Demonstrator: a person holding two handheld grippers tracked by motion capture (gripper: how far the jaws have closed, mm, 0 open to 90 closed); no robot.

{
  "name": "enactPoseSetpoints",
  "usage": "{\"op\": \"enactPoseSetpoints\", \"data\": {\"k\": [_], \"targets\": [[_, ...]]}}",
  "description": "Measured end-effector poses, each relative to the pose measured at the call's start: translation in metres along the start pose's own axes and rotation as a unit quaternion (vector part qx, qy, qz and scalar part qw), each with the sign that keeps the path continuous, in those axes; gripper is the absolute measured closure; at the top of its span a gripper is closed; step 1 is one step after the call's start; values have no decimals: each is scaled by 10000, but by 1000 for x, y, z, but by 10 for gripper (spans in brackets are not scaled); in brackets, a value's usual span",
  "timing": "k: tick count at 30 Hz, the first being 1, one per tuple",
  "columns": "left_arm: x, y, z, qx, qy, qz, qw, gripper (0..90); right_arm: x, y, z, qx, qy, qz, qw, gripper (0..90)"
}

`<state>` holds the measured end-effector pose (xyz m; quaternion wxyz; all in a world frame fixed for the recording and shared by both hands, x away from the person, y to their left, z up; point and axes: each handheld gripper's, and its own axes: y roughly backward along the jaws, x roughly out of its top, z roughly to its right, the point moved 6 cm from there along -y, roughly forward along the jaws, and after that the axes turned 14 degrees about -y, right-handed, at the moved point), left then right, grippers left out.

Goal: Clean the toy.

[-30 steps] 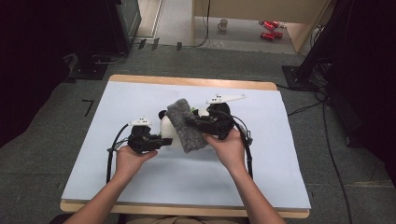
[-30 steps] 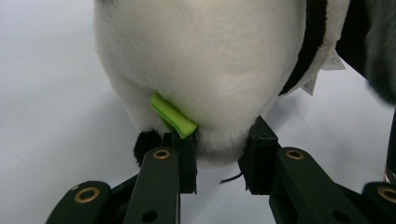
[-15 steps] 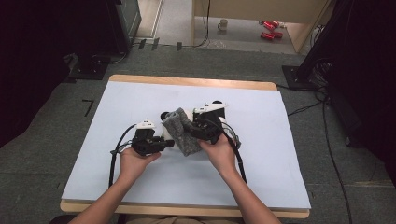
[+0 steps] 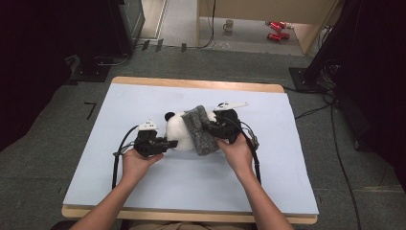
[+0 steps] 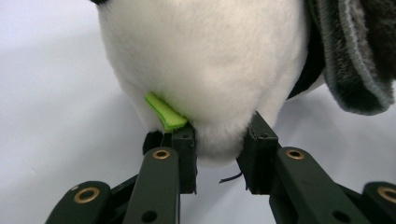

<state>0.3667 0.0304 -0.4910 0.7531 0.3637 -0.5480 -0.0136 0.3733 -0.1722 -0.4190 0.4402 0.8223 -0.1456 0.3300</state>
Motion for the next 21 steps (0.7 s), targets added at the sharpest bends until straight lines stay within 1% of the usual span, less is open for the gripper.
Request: {"op": "enactPoseSetpoints", "data": {"k": [4, 6, 10, 12, 18, 21], "targets": [[0, 0, -4, -6, 30, 17, 10000, 710, 3, 6, 7, -33, -96, 65, 9999, 807], [0, 0, -5, -6, 34, 34, 10000, 710, 5, 9, 12, -31, -175, 95, 9998, 807], [0, -1, -7, -34, 62, 52, 10000, 710, 7, 15, 20, 5, -242, 110, 9996, 806], [0, -1, -8, -37, 80, 74, 9999, 710, 9, 19, 24, -8, -278, 123, 9995, 806], [1, -1, -11, -47, 119, 83, 9999, 709, 11, 29, 40, -102, -490, 220, 9985, 806], [1, -2, -12, -43, 98, 95, 9999, 708, 11, 32, 46, -120, -551, 253, 9981, 804]]}}
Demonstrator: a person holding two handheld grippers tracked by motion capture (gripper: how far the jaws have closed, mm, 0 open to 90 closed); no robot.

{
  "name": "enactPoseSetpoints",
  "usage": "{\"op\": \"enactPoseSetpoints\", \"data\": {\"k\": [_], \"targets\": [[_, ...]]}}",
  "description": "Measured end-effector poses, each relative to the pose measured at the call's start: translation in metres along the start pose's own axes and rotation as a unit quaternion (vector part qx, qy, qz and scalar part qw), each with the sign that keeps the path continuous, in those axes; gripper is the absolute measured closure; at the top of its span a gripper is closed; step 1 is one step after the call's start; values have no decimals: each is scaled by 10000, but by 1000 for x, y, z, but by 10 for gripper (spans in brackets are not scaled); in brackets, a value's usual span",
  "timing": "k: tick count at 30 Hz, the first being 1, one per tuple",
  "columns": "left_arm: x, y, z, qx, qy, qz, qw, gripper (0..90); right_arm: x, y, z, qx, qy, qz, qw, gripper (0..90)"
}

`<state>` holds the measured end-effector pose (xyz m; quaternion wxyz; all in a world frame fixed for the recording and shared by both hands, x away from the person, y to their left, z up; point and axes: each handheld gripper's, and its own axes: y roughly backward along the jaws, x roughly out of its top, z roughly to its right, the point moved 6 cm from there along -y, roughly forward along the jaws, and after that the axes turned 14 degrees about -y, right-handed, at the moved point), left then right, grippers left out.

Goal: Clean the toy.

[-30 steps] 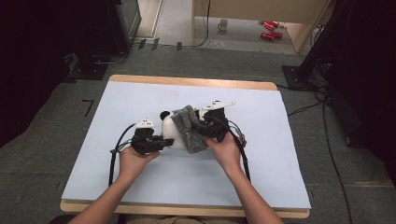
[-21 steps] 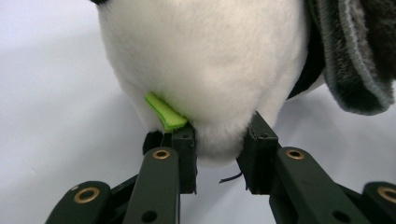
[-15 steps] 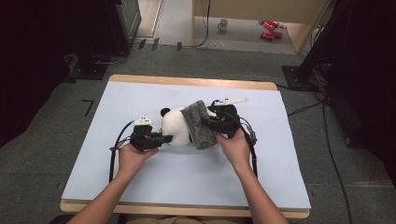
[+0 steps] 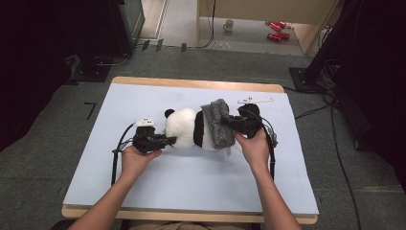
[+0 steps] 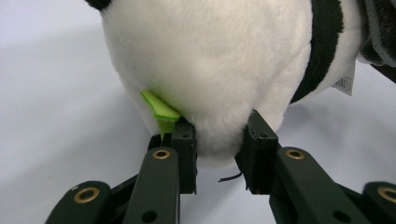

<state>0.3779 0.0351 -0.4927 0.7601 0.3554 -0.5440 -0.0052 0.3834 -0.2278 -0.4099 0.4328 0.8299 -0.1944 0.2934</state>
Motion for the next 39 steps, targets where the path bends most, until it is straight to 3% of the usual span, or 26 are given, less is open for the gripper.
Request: {"op": "enactPoseSetpoints", "data": {"k": [14, 18, 23, 28, 35, 39], "targets": [[0, -2, -4, -2, 173, -3, 9999, 708, -3, 13, 32, -434, -343, 69, 9984, 806], [-1, -2, -5, 7, 208, -10, 9998, 708, -1, 20, 32, -435, -320, 143, 9984, 806], [-1, -2, -4, 18, 228, -8, 9997, 707, 6, 31, 14, -296, -148, 229, 9992, 807], [0, -3, -1, 27, 221, 44, 9997, 707, 11, 37, -16, 185, -2, 269, 9995, 807], [-1, -2, 3, 26, 178, 61, 9998, 704, 6, 26, -63, 659, 421, 35, 9969, 807], [0, -1, 7, 14, 221, 97, 9997, 704, 0, 13, -80, 799, 586, -131, 9950, 806]]}}
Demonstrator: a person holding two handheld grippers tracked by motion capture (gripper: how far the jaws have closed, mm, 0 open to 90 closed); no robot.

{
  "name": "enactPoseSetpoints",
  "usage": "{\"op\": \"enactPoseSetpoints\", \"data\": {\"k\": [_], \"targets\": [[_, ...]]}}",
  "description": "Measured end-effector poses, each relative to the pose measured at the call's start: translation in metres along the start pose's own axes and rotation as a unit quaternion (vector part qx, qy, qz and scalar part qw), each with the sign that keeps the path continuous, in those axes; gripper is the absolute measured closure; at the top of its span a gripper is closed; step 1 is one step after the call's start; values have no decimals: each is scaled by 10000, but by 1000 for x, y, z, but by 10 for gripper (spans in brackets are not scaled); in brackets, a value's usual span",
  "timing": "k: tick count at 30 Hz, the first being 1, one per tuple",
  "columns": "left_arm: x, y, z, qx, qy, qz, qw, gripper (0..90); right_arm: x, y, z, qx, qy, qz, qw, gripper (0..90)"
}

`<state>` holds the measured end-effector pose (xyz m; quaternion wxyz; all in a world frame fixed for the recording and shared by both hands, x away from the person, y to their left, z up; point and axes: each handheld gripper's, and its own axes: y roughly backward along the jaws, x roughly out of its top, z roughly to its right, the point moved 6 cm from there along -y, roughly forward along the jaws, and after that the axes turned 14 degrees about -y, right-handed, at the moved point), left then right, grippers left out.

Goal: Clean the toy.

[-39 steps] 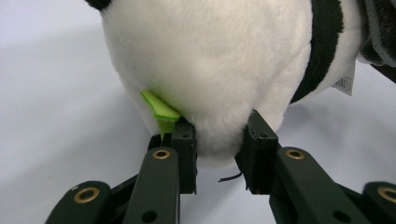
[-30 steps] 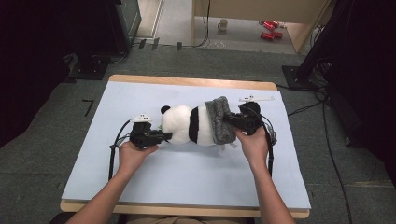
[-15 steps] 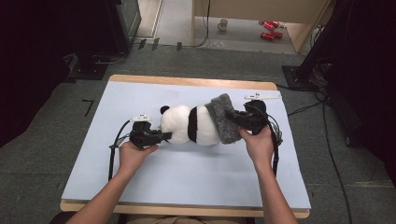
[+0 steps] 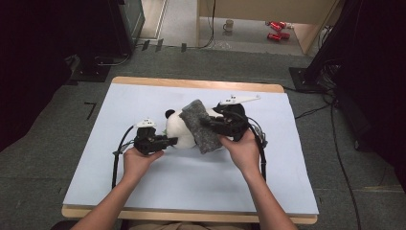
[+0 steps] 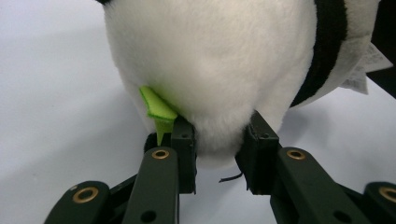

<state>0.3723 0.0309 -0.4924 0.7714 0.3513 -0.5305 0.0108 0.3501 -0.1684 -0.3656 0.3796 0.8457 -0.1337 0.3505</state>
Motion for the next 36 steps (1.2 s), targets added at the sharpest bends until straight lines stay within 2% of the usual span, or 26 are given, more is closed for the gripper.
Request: {"op": "enactPoseSetpoints", "data": {"k": [5, 13, 17, 19, 21, 24, 33, 36], "targets": [[-1, 2, 6, 124, -165, 27, 9998, 704, -7, -24, -7, 51, 78, -241, 9997, 807], [-1, 4, 16, 206, -261, 83, 9994, 704, -16, -49, -8, 233, -70, -399, 9989, 805], [-2, 3, 19, 228, -289, 21, 9993, 706, -24, -65, 2, -200, 163, -453, 9986, 787], [-3, 2, 17, 214, -257, 10, 9994, 706, -27, -68, 7, -141, 46, -427, 9990, 785], [-4, 2, 15, 209, -213, 18, 9996, 706, -26, -68, 11, -199, 60, -433, 9988, 784], [-5, 2, 13, 218, -226, -41, 9995, 709, -25, -65, 17, -445, 202, -421, 9979, 785], [-5, 3, 7, 128, -235, -76, 9996, 713, -19, -47, 35, -577, -5, -352, 9977, 796], [-4, 4, 2, 45, -141, -110, 9998, 721, -16, -37, 42, -605, -109, -288, 9977, 798]]}}
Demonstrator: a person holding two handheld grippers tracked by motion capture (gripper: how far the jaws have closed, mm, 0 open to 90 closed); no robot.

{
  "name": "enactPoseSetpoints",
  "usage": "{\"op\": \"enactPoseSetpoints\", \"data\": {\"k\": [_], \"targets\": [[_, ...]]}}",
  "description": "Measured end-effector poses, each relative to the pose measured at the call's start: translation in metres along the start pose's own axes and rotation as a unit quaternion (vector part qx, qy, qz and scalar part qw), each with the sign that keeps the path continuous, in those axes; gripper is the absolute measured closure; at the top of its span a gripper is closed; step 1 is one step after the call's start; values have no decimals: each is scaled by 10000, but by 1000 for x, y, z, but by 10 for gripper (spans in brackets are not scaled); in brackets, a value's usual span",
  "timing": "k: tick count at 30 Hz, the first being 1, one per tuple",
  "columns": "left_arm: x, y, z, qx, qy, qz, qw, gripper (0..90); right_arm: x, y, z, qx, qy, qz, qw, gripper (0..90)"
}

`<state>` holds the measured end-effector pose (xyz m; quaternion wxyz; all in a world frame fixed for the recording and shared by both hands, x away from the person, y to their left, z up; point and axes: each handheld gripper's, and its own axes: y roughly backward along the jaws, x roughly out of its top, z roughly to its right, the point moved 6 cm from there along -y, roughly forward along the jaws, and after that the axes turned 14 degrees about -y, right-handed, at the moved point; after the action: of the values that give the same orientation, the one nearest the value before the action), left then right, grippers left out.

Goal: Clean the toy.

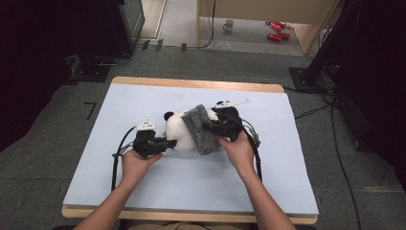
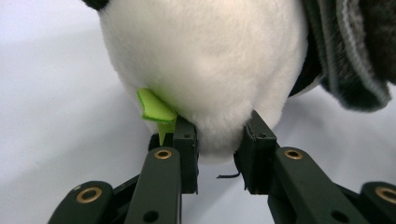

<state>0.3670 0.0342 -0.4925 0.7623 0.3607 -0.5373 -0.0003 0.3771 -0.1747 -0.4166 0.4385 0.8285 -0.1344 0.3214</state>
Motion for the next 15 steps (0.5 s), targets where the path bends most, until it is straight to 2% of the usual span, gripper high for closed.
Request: {"op": "enactPoseSetpoints", "data": {"k": [6, 12, 15], "targets": [[3, -1, -5, 11, -143, -47, 9999, 725, 1, 16, 17, -47, -258, 128, 9996, 797], [5, -2, -11, -97, -129, -70, 9998, 725, 0, 28, 34, -122, -506, 268, 9983, 797], [7, -3, -13, -96, -245, -101, 9996, 723, -3, 31, 41, -120, -610, 308, 9976, 797]]}}
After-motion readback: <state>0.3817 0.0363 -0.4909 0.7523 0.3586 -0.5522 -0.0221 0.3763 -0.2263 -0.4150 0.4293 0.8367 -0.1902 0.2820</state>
